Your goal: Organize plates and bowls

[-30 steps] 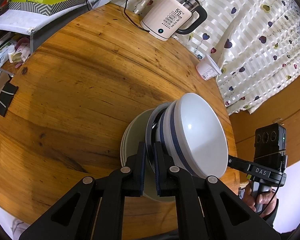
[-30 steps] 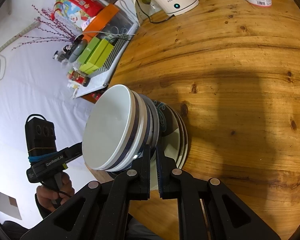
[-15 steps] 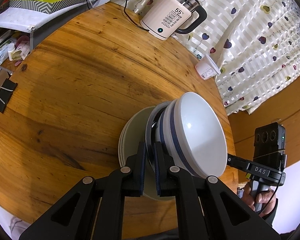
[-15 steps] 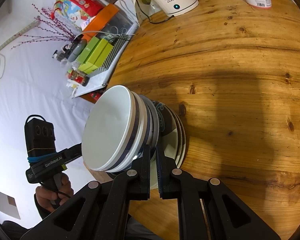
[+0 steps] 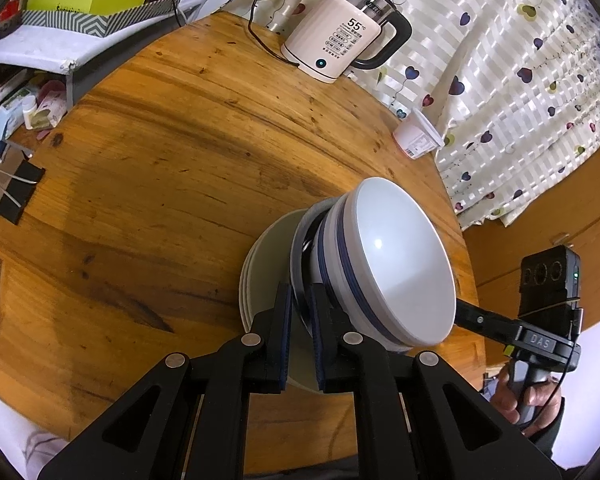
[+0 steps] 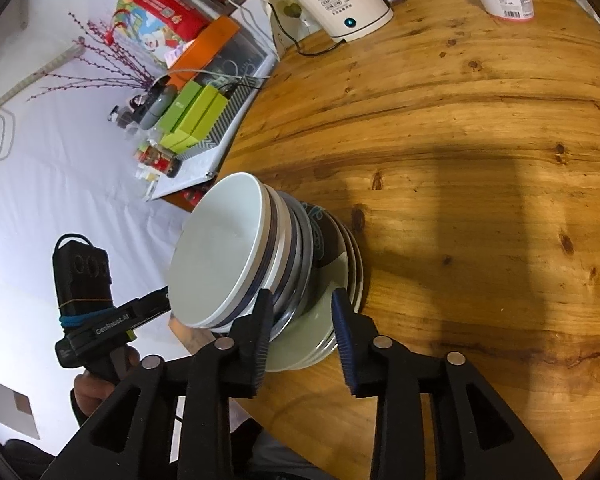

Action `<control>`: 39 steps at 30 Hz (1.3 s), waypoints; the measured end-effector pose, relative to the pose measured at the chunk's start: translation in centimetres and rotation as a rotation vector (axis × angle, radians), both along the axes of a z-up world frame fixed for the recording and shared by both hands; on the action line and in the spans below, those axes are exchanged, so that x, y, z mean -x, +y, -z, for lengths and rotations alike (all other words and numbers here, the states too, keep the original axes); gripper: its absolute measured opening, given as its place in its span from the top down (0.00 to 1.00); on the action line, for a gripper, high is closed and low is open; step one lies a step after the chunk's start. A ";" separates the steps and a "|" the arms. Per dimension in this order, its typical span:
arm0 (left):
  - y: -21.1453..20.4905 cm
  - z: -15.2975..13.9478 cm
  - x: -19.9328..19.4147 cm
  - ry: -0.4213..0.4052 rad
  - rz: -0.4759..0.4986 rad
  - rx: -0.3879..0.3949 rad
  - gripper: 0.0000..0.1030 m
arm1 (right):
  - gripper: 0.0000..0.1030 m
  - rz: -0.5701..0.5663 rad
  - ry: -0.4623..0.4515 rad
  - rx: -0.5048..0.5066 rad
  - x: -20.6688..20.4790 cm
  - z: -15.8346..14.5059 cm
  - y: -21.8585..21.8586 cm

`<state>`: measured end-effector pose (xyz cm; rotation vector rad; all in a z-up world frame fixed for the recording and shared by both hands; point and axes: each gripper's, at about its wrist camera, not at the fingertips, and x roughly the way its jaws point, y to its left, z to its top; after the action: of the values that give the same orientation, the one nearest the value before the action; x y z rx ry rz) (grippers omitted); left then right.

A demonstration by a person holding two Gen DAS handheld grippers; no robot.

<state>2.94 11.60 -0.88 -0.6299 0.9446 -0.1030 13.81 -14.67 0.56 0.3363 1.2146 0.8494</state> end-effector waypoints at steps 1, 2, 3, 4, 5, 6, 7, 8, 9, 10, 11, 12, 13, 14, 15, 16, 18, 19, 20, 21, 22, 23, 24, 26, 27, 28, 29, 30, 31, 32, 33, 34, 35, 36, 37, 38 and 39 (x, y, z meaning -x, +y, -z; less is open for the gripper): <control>-0.1 -0.1 0.1 -0.003 -0.001 -0.008 0.91 | 0.67 0.000 -0.003 -0.001 0.1 -0.1 -0.1; -0.2 -0.3 0.2 -0.007 -0.003 -0.019 0.91 | 0.64 0.000 -0.005 -0.002 0.2 -0.1 -0.2; -0.4 -0.5 0.3 -0.014 -0.006 -0.031 0.91 | 0.63 -0.001 -0.007 -0.003 0.3 -0.2 -0.3; -0.6 -0.7 0.5 -0.020 -0.008 -0.041 0.91 | 0.62 -0.003 -0.010 -0.004 0.5 -0.3 -0.3; -0.6 -0.8 0.6 -0.024 -0.009 -0.048 0.91 | 0.60 -0.005 -0.014 -0.004 0.6 -0.3 -0.4; -0.6 -1.0 0.7 -0.028 -0.011 -0.056 0.91 | 0.59 -0.007 -0.019 -0.003 0.8 -0.4 -0.4; -0.7 -1.1 0.9 -0.032 -0.012 -0.065 0.91 | 0.56 -0.008 -0.023 -0.002 1.0 -0.5 -0.5; -0.9 -1.2 1.0 -0.036 -0.012 -0.074 0.91 | 0.54 -0.010 -0.027 -0.002 1.1 -0.6 -0.5; -1.0 -1.3 1.2 -0.038 -0.011 -0.079 0.91 | 0.53 -0.012 -0.031 -0.003 1.3 -0.7 -0.5; -1.2 -1.4 1.2 -0.041 -0.009 -0.085 0.91 | 0.51 -0.014 -0.035 -0.003 1.4 -0.9 -0.5; -1.3 -1.5 1.3 -0.042 -0.008 -0.088 0.91 | 0.50 -0.016 -0.040 -0.002 1.7 -1.0 -0.5; -1.4 -1.5 1.4 -0.044 -0.006 -0.094 0.91 | 0.49 -0.017 -0.043 -0.002 1.8 -1.1 -0.5; -1.7 -1.7 1.5 -0.047 -0.004 -0.102 0.91 | 0.47 -0.018 -0.047 -0.002 1.9 -1.2 -0.5; -1.7 -1.7 1.6 -0.049 -0.003 -0.105 0.91 | 0.45 -0.018 -0.052 -0.002 2.1 -1.4 -0.5; -1.9 -1.8 1.7 -0.051 -0.001 -0.112 0.91 | 0.44 -0.018 -0.057 -0.001 2.2 -1.5 -0.5; -2.0 -1.8 1.9 -0.053 0.000 -0.117 0.91 | 0.44 -0.017 -0.061 0.001 2.4 -1.6 -0.6; -2.3 -2.0 2.1 -0.057 0.004 -0.135 0.91 | 0.43 -0.017 -0.074 0.009 2.7 -1.8 -0.6; -2.5 -2.0 2.2 -0.059 0.005 -0.147 0.90 | 0.42 -0.018 -0.082 0.015 2.8 -1.9 -0.6; -2.7 -2.1 2.3 -0.060 0.005 -0.158 0.90 | 0.37 -0.019 -0.092 0.023 3.0 -2.0 -0.5; -2.9 -2.1 2.4 -0.060 0.006 -0.167 0.89 | 0.35 -0.022 -0.106 0.033 3.3 -2.2 -0.4; -3.1 -2.2 2.4 -0.060 0.007 -0.181 0.87 | 0.33 -0.026 -0.115 0.039 3.4 -2.2 -0.3; -3.3 -2.2 2.5 -0.060 0.007 -0.190 0.86 | 0.31 -0.031 -0.124 0.046 3.6 -2.3 -0.2; -3.4 -2.2 2.6 -0.060 0.008 -0.202 0.84 | 0.31 -0.035 -0.135 0.056 3.8 -2.4 0.0; -4.0 -2.3 2.7 -0.064 0.013 -0.235 0.81 | 0.29 -0.044 -0.163 0.082 4.3 -2.6 0.3; -4.1 -2.3 2.7 -0.064 0.015 -0.243 0.77 | 0.29 -0.048 -0.172 0.092 4.4 -2.7 0.4; -4.4 -2.3 2.8 -0.066 0.016 -0.254 0.69 | 0.28 -0.053 -0.185 0.105 4.7 -2.7 0.6; -4.5 -2.3 2.8 -0.066 0.014 -0.264 0.65 | 0.24 -0.057 -0.194 0.114 4.8 -2.8 0.8; -4.6 -2.3 2.8 -0.065 0.011 -0.275 0.55 | 0.22 -0.062 -0.210 0.131 5.0 -2.8 1.0; -4.7 -2.3 2.8 -0.064 0.008 -0.285 0.50 | 0.22 -0.064 -0.220 0.142 5.2 -2.9 1.1; -4.7 -2.2 2.8 -0.060 0.004 -0.296 0.49 | 0.22 -0.066 -0.231 0.154 5.3 -2.9 1.3; -4.8 -2.2 2.8 -0.057 0.000 -0.304 0.48 | 0.22 -0.070 -0.240 0.164 5.4 -2.9 1.4; -4.8 -2.1 2.9 -0.054 -0.004 -0.311 0.47 | 0.22 -0.073 -0.248 0.173 5.6 -2.9 1.6; -4.8 -2.0 2.9 -0.048 -0.010 -0.321 0.46 | 0.21 -0.076 -0.258 0.185 5.7 -2.9 1.8; -4.8 -2.0 2.9 -0.045 -0.014 -0.328 0.45 | 0.21 -0.080 -0.269 0.197 5.8 -2.9 1.9; -4.8 -1.9 2.9 -0.039 -0.018 -0.333 0.44 | 0.21 -0.083 -0.275 0.204 5.9 -2.9 2.0; -4.8 -1.8 2.9 -0.035 -0.019 -0.336 0.44 | 0.21 -0.087 -0.280 0.209 6.0 -2.9 2.0; -4.9 -1.7 2.9 -0.031 -0.019 -0.341 0.44 | 0.21 -0.092 -0.284 0.213 6.1 -2.8 2.2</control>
<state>0.06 6.68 0.81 -0.3207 0.8998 0.0651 7.69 -12.52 3.39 -0.0143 1.0480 0.8074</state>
